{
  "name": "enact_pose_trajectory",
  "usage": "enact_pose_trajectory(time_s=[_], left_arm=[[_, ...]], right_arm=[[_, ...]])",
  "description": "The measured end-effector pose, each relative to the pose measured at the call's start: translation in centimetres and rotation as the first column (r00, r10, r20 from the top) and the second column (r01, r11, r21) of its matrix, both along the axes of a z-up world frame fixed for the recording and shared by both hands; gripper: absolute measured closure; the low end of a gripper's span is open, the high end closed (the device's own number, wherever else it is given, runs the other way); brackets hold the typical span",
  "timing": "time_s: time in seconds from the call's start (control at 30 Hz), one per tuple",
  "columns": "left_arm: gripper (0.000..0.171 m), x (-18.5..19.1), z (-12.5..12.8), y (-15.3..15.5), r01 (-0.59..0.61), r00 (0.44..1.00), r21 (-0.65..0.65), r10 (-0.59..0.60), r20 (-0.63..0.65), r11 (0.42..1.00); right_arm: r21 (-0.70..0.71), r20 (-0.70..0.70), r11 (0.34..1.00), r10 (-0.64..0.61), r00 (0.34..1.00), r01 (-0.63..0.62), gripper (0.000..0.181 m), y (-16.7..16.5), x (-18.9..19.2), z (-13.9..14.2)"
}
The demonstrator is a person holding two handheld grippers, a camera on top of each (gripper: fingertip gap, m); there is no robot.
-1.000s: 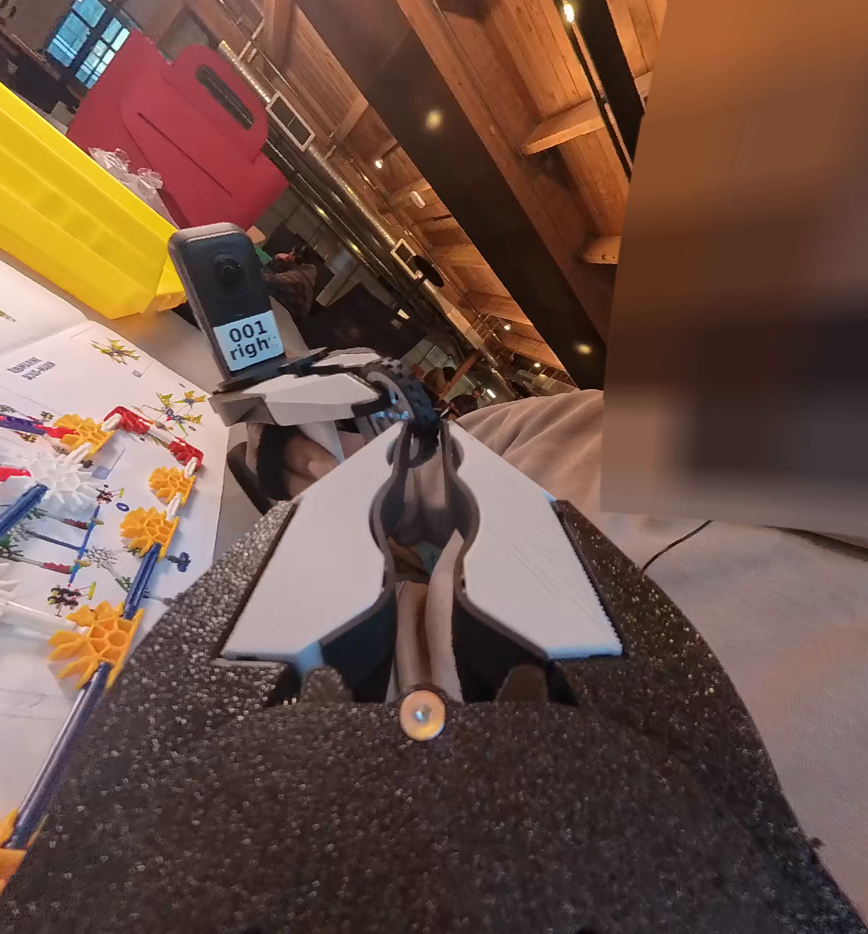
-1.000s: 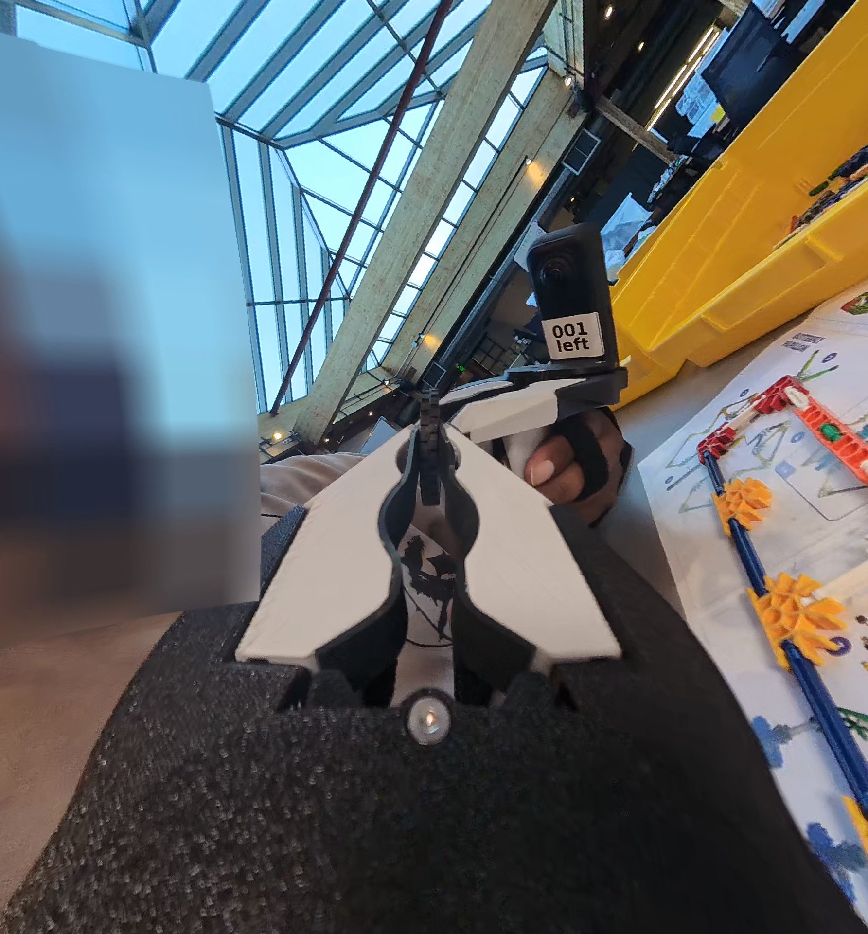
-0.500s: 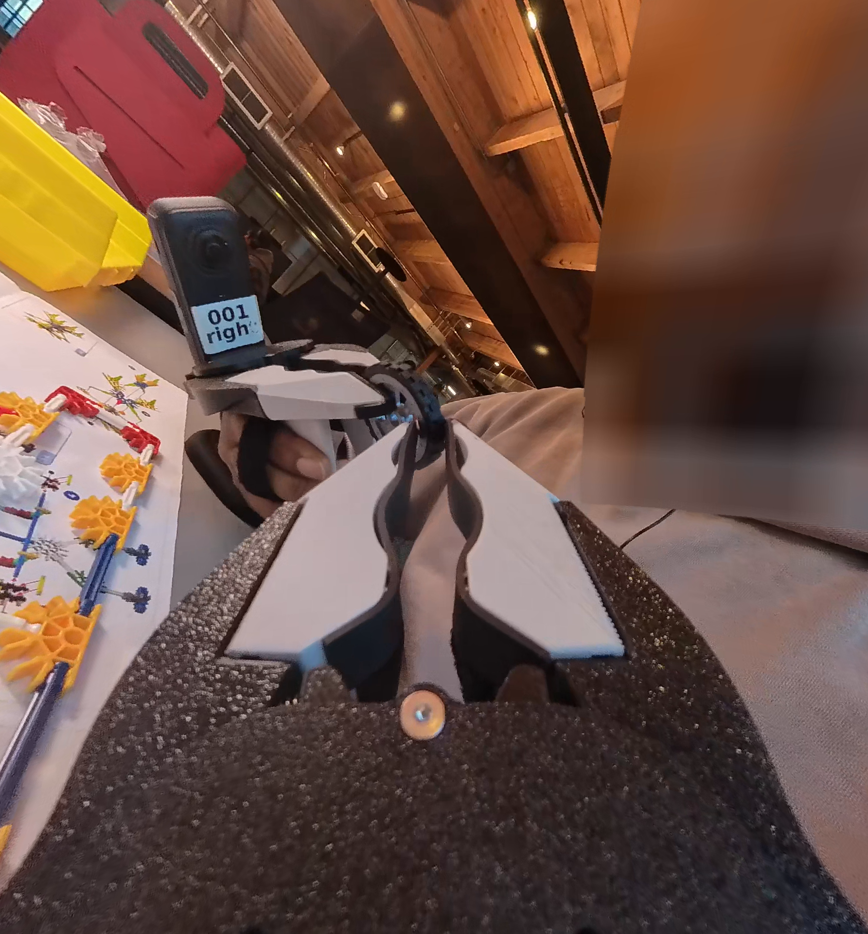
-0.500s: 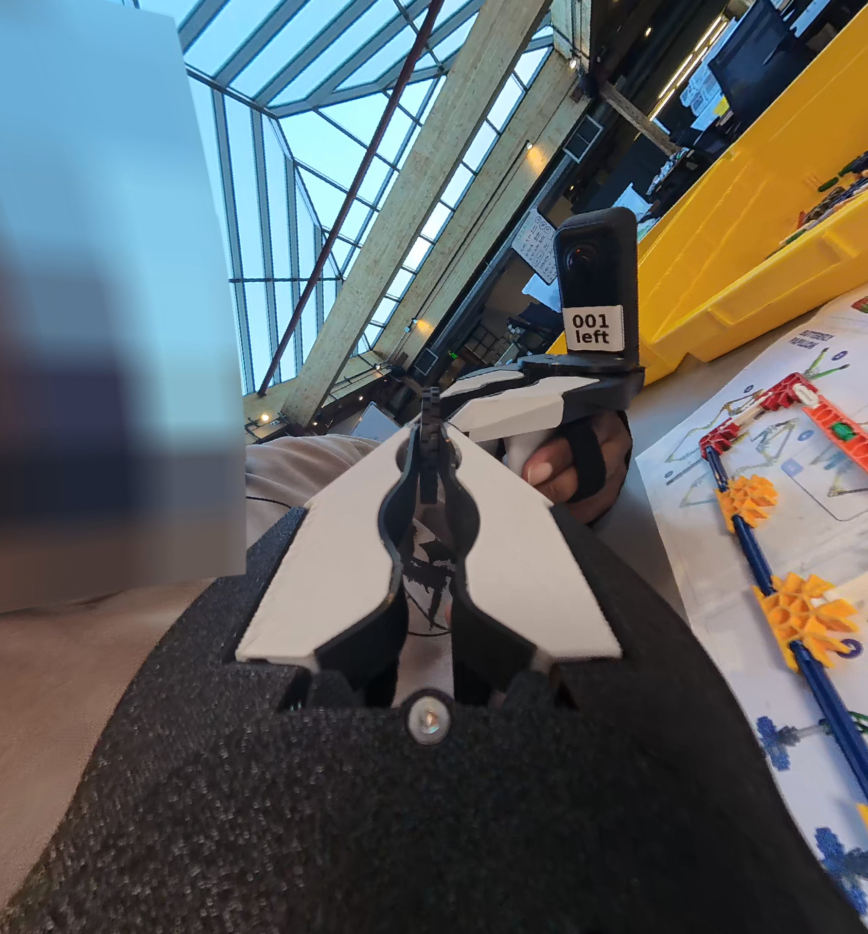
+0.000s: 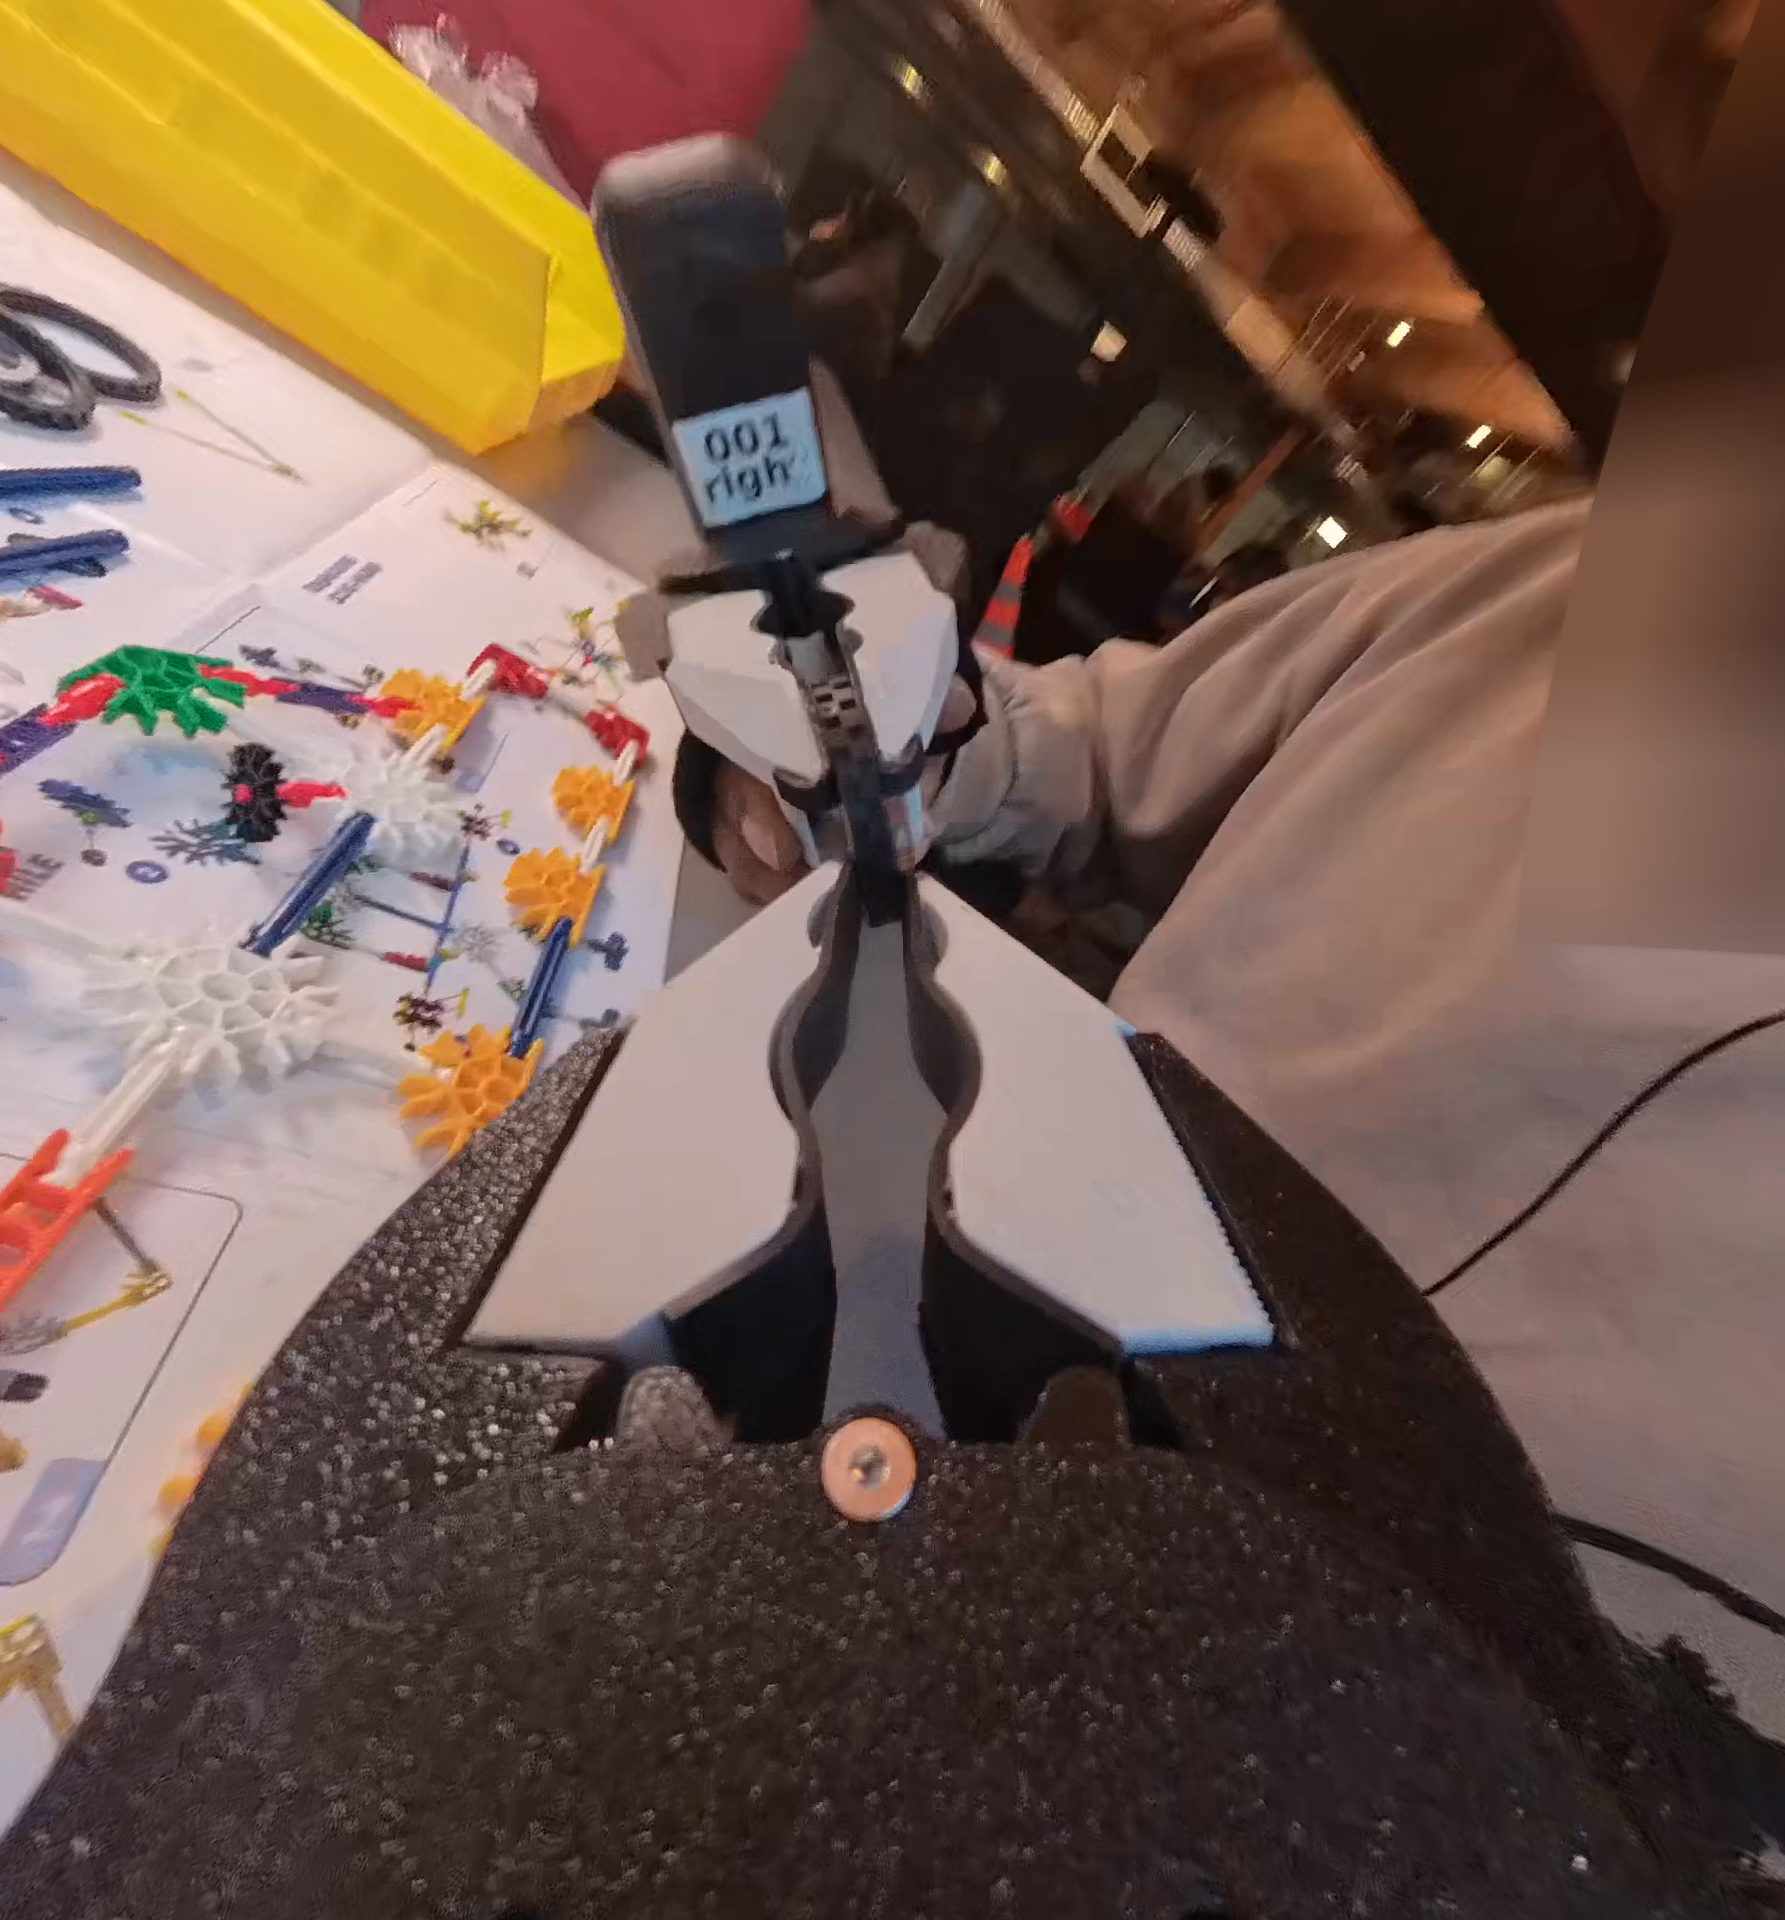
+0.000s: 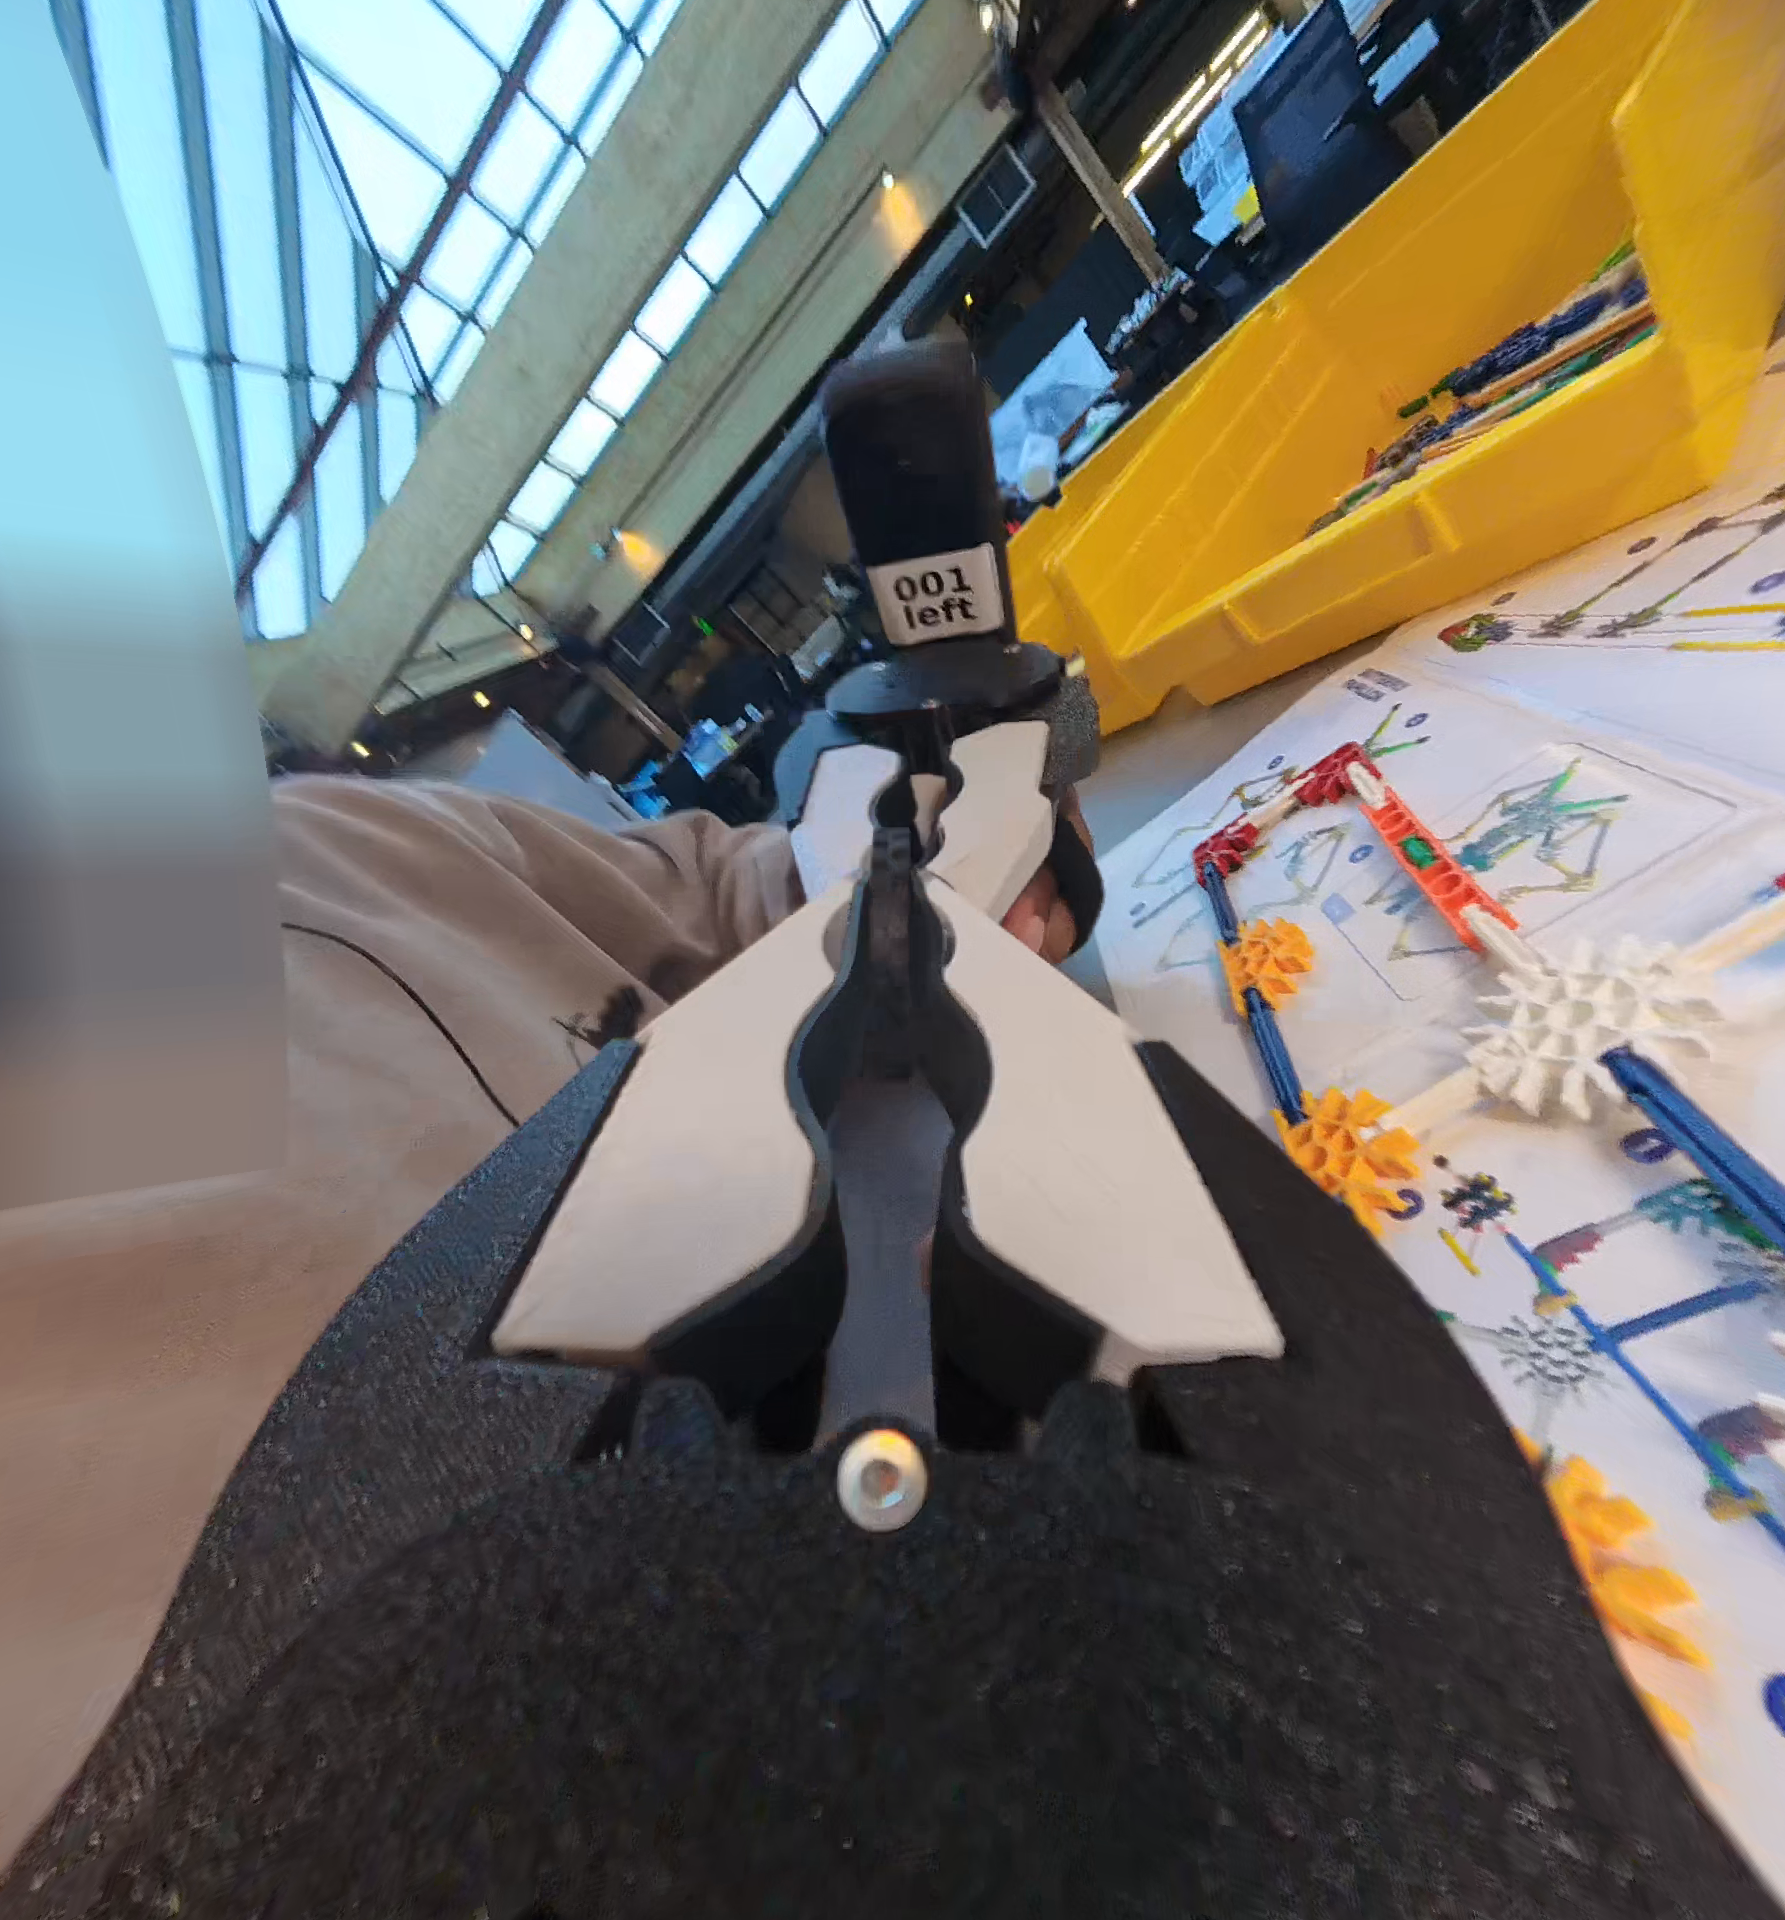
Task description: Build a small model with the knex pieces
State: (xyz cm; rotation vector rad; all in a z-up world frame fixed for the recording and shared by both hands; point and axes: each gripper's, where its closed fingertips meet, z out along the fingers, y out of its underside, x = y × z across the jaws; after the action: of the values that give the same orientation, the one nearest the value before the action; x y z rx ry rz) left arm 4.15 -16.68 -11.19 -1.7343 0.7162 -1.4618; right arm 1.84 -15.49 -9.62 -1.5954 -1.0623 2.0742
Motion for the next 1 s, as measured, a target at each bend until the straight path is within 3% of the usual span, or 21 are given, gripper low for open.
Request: enact_pose_trajectory(time_s=[0.1,0.2,0.27,0.43,0.5,0.57,0.63,0.67,0.77,0.87,0.93,1.0], left_arm=[[0.168,-0.3,0.9,0.5,-0.020,1.000,0.075,0.021,-0.017,0.997],[0.168,-0.3,0.7,0.2,-0.016,0.994,0.207,0.039,-0.104,0.978],[0.167,-0.2,0.0,-0.2,-0.004,0.987,0.256,0.044,-0.152,0.967],[0.166,-1.1,-0.9,0.9,-0.045,0.954,0.378,0.152,-0.260,0.925],[0.154,-2.3,-0.8,2.5,-0.142,0.933,0.381,0.252,-0.258,0.914],[0.145,-4.0,-0.4,4.2,-0.239,0.906,0.385,0.347,-0.241,0.892],[0.140,-5.7,-0.4,5.6,-0.320,0.870,0.397,0.433,-0.238,0.860],[0.137,-6.4,-0.6,6.0,-0.345,0.850,0.406,0.465,-0.248,0.846],[0.131,-7.6,-0.9,6.7,-0.393,0.808,0.434,0.530,-0.258,0.811],[0.125,-8.3,-0.9,7.0,-0.417,0.781,0.453,0.566,-0.265,0.788],[0.122,-8.4,-0.8,7.0,-0.422,0.776,0.456,0.573,-0.265,0.783],[0.121,-8.3,-0.9,6.9,-0.419,0.779,0.450,0.567,-0.267,0.788]], right_arm=[[0.168,-0.029,0.985,-0.041,0.999,0.046,0.178,0.3,-0.3,1.1],[0.419,-0.036,0.906,-0.053,0.998,0.064,0.177,-0.4,-0.2,1.0],[0.496,-0.029,0.867,-0.043,0.999,0.051,0.177,-0.9,0.0,0.5],[0.752,-0.004,0.657,-0.083,0.997,0.058,0.176,-0.2,0.4,-0.4],[0.824,0.013,0.557,-0.193,0.981,0.099,0.178,3.1,0.3,-0.1],[0.933,0.056,0.350,-0.377,0.924,0.086,0.177,9.4,0.3,-0.7],[0.985,0.119,0.166,-0.517,0.848,-0.037,0.177,15.9,0.3,-2.6],[0.990,0.137,0.110,-0.555,0.821,-0.091,0.177,18.3,0.0,-3.5],[0.972,0.232,0.098,-0.559,0.796,-0.214,0.176,21.5,-2.4,-6.6],[0.953,0.300,0.131,-0.505,0.809,-0.272,0.171,20.5,-5.3,-8.4],[0.932,0.361,0.199,-0.475,0.802,-0.302,0.160,19.5,-6.2,-9.5],[0.905,0.397,0.329,-0.423,0.815,-0.270,0.141,18.3,-6.4,-9.3]])
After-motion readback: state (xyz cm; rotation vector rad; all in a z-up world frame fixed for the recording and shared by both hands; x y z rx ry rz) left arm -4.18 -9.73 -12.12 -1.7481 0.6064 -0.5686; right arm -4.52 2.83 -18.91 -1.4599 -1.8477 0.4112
